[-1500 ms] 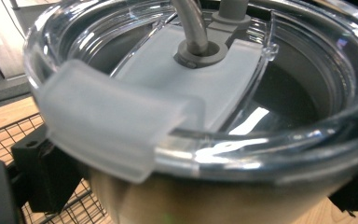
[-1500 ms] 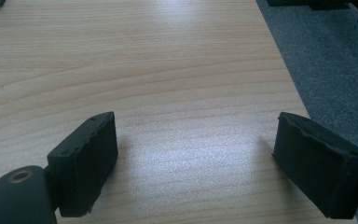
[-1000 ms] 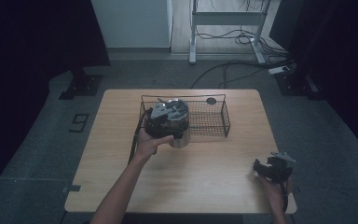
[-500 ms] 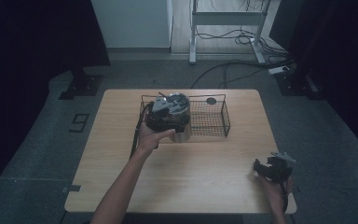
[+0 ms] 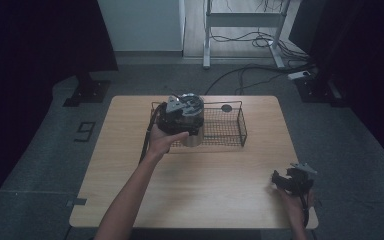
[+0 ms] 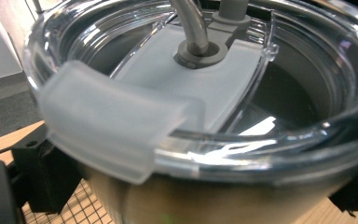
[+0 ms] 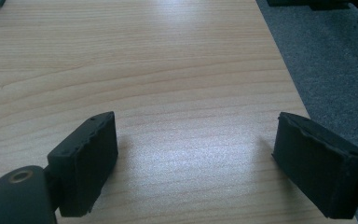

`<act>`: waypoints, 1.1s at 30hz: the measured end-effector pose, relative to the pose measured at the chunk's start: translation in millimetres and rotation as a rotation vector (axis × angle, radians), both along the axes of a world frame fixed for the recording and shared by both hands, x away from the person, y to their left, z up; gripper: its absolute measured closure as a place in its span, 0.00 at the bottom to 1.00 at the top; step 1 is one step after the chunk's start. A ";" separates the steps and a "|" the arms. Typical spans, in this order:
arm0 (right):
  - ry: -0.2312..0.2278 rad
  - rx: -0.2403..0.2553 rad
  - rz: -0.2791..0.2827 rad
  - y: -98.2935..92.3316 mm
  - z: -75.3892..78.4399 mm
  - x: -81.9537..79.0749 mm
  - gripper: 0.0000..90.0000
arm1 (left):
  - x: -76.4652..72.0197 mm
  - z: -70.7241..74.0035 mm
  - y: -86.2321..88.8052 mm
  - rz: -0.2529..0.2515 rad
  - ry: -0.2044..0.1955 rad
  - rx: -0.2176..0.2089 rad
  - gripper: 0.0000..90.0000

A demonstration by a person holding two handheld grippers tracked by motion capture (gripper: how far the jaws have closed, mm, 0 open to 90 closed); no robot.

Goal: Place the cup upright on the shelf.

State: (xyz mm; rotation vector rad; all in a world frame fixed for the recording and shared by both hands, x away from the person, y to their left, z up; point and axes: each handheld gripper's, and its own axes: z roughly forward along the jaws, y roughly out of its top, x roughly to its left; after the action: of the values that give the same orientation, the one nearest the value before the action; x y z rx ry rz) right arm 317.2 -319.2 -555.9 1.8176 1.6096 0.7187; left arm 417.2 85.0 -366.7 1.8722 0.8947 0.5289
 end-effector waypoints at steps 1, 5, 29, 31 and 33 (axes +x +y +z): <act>0.000 0.001 0.000 0.0 0.0 0.0 0.15 | 1.6 -0.1 0.2 0.002 -0.001 -0.001 0.05; 0.000 0.000 0.000 0.0 0.0 0.0 0.15 | 8.0 -2.7 0.3 0.007 0.002 -0.009 0.05; 0.001 0.002 -0.001 0.1 0.1 -0.1 0.15 | 39.1 -1.7 -11.4 0.033 0.003 0.003 0.05; 0.001 0.002 0.000 0.1 0.1 -0.2 0.15 | 41.7 -1.9 -13.0 0.036 0.004 0.007 0.05; 0.001 0.002 0.000 0.1 0.1 -0.2 0.15 | 44.4 -2.9 -14.9 0.038 0.007 0.011 0.05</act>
State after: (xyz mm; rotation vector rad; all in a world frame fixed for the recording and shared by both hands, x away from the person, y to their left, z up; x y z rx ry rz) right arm 317.0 -319.1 -555.8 1.8199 1.6103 0.7193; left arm 461.6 70.1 -369.6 1.8708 0.9349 0.5519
